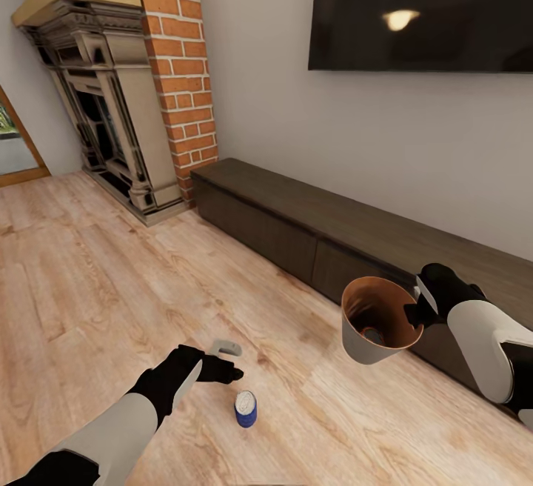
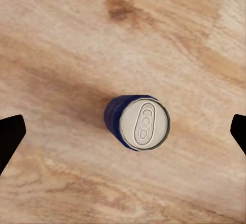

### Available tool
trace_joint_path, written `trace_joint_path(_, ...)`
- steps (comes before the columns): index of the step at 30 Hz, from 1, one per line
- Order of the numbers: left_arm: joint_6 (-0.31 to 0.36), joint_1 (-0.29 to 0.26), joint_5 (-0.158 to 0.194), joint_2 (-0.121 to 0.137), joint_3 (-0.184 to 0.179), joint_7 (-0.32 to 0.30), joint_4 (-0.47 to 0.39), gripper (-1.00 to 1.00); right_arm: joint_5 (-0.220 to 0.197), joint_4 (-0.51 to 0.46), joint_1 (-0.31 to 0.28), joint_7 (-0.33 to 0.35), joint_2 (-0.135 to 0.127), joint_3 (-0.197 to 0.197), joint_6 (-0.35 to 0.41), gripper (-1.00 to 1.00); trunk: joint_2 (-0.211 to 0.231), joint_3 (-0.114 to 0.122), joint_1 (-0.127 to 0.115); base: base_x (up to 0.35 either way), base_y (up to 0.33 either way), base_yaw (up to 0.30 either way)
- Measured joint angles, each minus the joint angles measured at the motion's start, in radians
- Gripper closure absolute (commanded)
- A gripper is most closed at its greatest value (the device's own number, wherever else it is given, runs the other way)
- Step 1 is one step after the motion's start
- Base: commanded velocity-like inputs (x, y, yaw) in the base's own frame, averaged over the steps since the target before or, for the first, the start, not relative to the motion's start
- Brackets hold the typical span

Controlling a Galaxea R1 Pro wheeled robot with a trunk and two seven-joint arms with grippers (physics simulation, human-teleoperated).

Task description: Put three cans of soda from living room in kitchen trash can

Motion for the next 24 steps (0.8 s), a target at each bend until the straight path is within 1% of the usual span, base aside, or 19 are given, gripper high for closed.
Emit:
trace_joint_path(15,-0.008,0.0,-0.001,0.0,0.0,0.0,0.001,-1.0,0.0,0.0,0.0,0.0,0.001,0.004,0.0,1.0,0.0,0.0,0.0,0.012,0.0,0.0)
trace_joint_path(20,-0.008,0.0,-0.002,0.0,0.0,0.0,0.001,-1.0,0.004,0.0,0.0,-0.001,0.001,0.007,0.0,1.0,0.0,0.0,0.0,0.123,-0.003,0.0)
trace_joint_path(24,-0.009,0.001,-0.001,0.001,0.001,0.0,-0.001,-1.0,-0.003,0.0,0.0,0.0,0.001,0.006,0.0,1.0,0.0,0.0,0.0,0.112,-0.014,0.0)
